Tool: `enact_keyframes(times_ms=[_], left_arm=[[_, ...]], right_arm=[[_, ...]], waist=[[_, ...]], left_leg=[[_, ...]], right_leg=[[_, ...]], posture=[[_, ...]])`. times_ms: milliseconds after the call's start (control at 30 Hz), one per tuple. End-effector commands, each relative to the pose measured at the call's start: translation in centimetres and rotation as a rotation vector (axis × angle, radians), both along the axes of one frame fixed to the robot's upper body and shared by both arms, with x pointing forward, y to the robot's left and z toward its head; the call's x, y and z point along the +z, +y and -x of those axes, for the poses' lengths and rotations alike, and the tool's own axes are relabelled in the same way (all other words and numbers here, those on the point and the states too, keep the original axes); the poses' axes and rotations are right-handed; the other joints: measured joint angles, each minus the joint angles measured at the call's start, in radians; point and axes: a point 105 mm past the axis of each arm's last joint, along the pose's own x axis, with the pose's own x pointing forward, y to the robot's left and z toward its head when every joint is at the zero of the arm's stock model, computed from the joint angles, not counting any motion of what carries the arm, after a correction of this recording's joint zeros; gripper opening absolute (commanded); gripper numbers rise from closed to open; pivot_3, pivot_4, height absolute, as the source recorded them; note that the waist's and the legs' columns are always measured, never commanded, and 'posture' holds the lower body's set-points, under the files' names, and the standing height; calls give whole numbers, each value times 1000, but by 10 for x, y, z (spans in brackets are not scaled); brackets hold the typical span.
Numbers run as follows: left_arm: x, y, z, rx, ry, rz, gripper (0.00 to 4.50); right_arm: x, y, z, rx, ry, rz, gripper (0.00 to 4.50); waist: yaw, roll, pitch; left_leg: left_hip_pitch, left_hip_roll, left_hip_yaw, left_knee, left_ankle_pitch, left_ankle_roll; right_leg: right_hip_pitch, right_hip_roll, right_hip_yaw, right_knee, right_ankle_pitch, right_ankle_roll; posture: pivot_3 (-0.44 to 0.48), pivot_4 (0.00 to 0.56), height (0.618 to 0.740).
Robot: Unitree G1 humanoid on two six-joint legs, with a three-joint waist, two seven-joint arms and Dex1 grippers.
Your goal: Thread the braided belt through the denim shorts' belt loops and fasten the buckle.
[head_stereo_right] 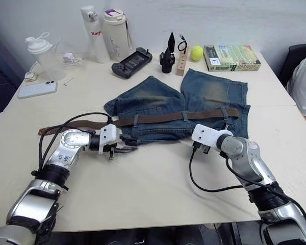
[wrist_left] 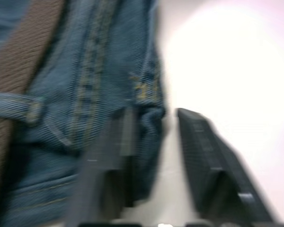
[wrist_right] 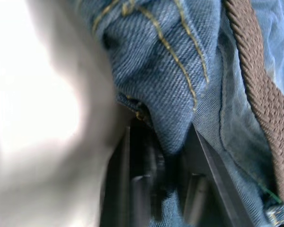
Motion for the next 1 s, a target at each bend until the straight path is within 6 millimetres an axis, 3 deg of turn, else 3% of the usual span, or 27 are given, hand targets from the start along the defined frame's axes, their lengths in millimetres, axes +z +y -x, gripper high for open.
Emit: enact_keyframes(times_ms=[33, 67, 100, 167, 233, 333, 500, 633, 800, 1000], left_arm=[[29, 11, 17, -33, 88, 61, 3361], [39, 16, 17, -16, 92, 81, 3888], [51, 22, 15, 5, 101, 118, 3895], [73, 31, 6, 60, 124, 199, 3895], [79, 34, -7, 124, 136, 245, 3895], [71, 33, -28, 216, 180, 270, 3895], [54, 19, -41, 225, 244, 216, 3895], [53, 12, -55, 253, 263, 220, 3895], [61, 5, -66, 266, 329, 264, 3895], [46, 4, -67, 271, 345, 162, 3895]], right_arm=[[8, 0, 22, 22, 113, -131, 2581], [19, -4, 25, 15, 108, -156, 3141], [35, -9, 25, 0, 98, -201, 3671], [64, -16, 20, -37, 82, -313, 4295], [81, -23, 7, -100, 77, -432, 4433], [96, -40, -24, -250, 28, -525, 4433], [83, -65, -58, -385, 17, -430, 4433], [67, -74, -74, -431, 68, -428, 4433], [47, -80, -79, -463, 147, -420, 4433], [33, -74, -73, -426, 247, -417, 4433]], waist=[[-6, 0, 0], [-8, 1, 0], [-11, 1, 1], [-19, 4, 3], [-21, 5, 4], [-21, 5, 4], [-22, 4, 4], [-23, 4, 5], [-25, 4, 5], [-27, 4, 5]], left_leg=[[-2, 1, -1, 0, 0, 0], [-3, 1, -1, 0, 0, 0], [-4, 1, -1, 0, 0, 0], [-5, 1, -1, 1, 0, 0], [-8, 0, -2, 2, 2, 2], [-9, -1, -1, 2, 2, 2], [-13, -2, 1, -1, 3, 2], [-19, -3, 3, 0, 4, 4], [-18, -3, 3, 1, 7, 4], [-17, -3, 3, 0, 7, 4]], right_leg=[[-1, 0, 0, -1, 0, 0], [-2, 1, 0, -1, 0, 0], [-2, 1, 0, -1, 0, 0], [-4, 1, 0, -1, 0, 0], [-7, 1, 0, 2, 0, 0], [-9, 1, -2, 4, 0, 0], [-14, 2, -2, 4, 0, 0], [-19, 1, -3, 4, 1, 1], [-18, 1, -2, 5, 1, 1], [-18, 1, -2, 5, 1, 1]], posture=[[0, 150, 724], [0, 150, 724], [0, 150, 724], [0, 150, 724], [0, 150, 724], [0, 150, 724], [0, 150, 724], [0, 150, 724], [0, 150, 724], [0, 150, 724]])
